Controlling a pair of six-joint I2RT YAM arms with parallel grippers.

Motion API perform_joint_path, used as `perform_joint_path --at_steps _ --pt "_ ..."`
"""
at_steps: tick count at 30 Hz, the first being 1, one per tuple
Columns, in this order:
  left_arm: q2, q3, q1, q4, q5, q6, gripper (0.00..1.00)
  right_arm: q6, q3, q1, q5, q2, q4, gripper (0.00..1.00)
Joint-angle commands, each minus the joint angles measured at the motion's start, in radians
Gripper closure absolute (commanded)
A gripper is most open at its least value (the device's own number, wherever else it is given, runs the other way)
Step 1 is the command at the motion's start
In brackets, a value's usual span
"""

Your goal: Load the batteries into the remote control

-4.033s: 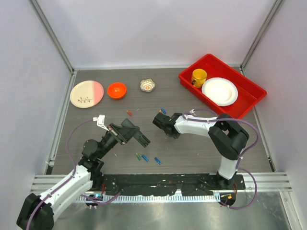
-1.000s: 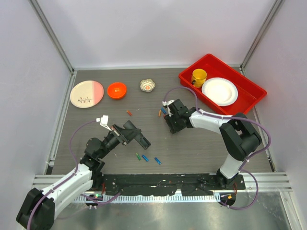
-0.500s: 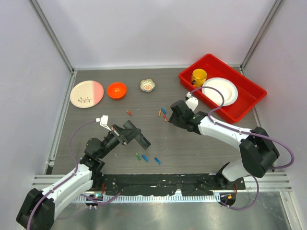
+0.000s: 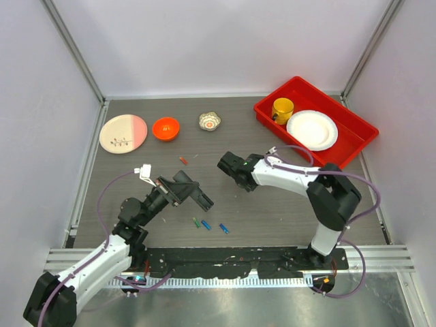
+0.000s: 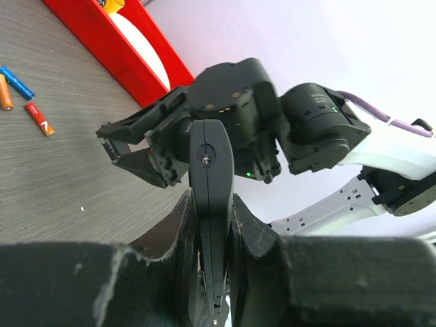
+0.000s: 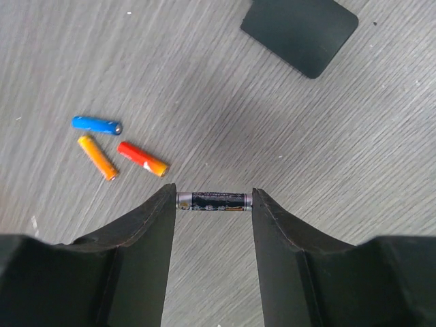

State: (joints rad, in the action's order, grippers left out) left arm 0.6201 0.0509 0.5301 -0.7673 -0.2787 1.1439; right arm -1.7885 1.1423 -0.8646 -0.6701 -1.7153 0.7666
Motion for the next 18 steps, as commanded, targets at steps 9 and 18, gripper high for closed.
perform_joint_path --at_steps 9,18 --pt "-0.026 -0.028 0.005 -0.024 0.013 -0.007 1.00 -0.020 0.059 0.021 -0.042 -0.138 0.151 0.91" --pt "-0.025 -0.028 0.005 -0.018 0.012 -0.007 1.00 0.067 0.031 0.038 0.009 -0.139 0.091 0.66"
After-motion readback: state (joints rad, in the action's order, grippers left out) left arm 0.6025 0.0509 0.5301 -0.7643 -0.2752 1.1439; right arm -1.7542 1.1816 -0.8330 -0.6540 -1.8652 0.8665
